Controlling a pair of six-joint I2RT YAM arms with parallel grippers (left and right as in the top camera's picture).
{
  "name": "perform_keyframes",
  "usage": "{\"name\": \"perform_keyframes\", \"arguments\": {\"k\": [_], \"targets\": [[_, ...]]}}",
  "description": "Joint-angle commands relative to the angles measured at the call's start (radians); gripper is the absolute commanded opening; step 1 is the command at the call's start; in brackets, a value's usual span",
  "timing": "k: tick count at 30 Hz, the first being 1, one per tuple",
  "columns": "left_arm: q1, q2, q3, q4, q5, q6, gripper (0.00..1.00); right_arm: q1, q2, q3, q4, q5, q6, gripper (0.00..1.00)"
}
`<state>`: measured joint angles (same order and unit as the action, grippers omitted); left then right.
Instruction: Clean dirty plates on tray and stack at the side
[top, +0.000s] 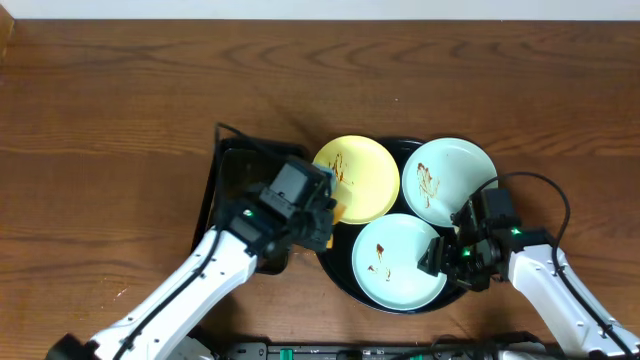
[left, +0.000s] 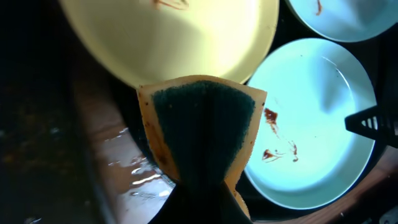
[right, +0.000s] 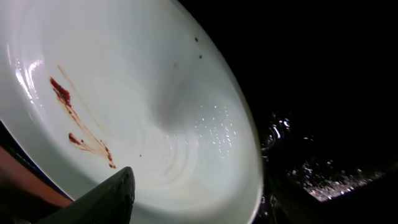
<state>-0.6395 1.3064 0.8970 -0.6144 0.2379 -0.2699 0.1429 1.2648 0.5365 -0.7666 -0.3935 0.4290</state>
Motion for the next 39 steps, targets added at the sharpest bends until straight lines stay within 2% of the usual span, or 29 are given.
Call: {"name": "perform_keyframes", "arguments": {"k": [1, 2, 4, 8, 11, 12, 13, 14, 15, 16, 17, 19, 20, 22, 25, 35, 36, 39], "targets": [[-0.045, 0.036, 0.008, 0.04, 0.03, -0.047, 0.08, 0.009, -0.001, -0.002, 0.022, -0.023, 0.01, 0.35], [-0.058, 0.048, 0.008, 0.055, 0.045, -0.05, 0.08, 0.009, -0.001, -0.002, 0.031, -0.023, 0.022, 0.28], [-0.084, 0.072, 0.008, 0.088, 0.072, -0.059, 0.07, 0.009, -0.001, -0.002, 0.043, -0.023, 0.032, 0.27], [-0.135, 0.113, 0.008, 0.13, 0.081, -0.096, 0.07, 0.009, -0.001, -0.002, 0.041, -0.023, 0.031, 0.09], [-0.169, 0.13, 0.008, 0.154, 0.095, -0.121, 0.08, 0.009, -0.001, -0.002, 0.037, -0.023, 0.031, 0.02], [-0.179, 0.132, 0.008, 0.16, 0.094, -0.128, 0.08, 0.009, -0.001, -0.002, 0.037, -0.022, 0.031, 0.02], [-0.19, 0.135, 0.008, 0.166, 0.094, -0.133, 0.07, 0.009, -0.001, -0.002, 0.038, -0.022, 0.031, 0.05], [-0.2, 0.136, 0.008, 0.169, 0.094, -0.137, 0.07, 0.009, -0.001, -0.002, 0.038, -0.022, 0.031, 0.14], [-0.214, 0.136, 0.008, 0.175, 0.094, -0.153, 0.07, 0.009, -0.001, -0.003, 0.038, -0.022, 0.031, 0.09], [-0.219, 0.136, 0.008, 0.176, 0.095, -0.156, 0.08, 0.009, -0.001, -0.005, 0.04, -0.023, 0.032, 0.09], [-0.224, 0.136, 0.008, 0.177, 0.094, -0.159, 0.07, 0.009, -0.001, -0.01, 0.047, -0.023, 0.031, 0.16], [-0.23, 0.136, 0.008, 0.176, 0.094, -0.163, 0.07, 0.009, -0.001, -0.021, 0.061, -0.023, 0.041, 0.37], [-0.231, 0.136, 0.008, 0.176, 0.095, -0.167, 0.07, 0.009, -0.001, -0.027, 0.069, -0.023, 0.052, 0.38], [-0.231, 0.136, 0.008, 0.177, 0.095, -0.171, 0.07, 0.009, -0.001, -0.035, 0.08, -0.023, 0.079, 0.34], [-0.231, 0.136, 0.008, 0.183, 0.095, -0.178, 0.08, 0.009, -0.001, -0.047, 0.094, -0.023, 0.117, 0.36], [-0.231, 0.14, 0.008, 0.188, 0.095, -0.178, 0.08, 0.009, -0.001, -0.115, 0.188, -0.022, 0.2, 0.08], [-0.231, 0.141, 0.008, 0.188, 0.095, -0.178, 0.07, 0.009, -0.001, -0.122, 0.192, -0.022, 0.206, 0.01], [-0.231, 0.15, 0.008, 0.192, 0.095, -0.181, 0.07, 0.009, -0.001, -0.132, 0.192, -0.021, 0.211, 0.01]]}}
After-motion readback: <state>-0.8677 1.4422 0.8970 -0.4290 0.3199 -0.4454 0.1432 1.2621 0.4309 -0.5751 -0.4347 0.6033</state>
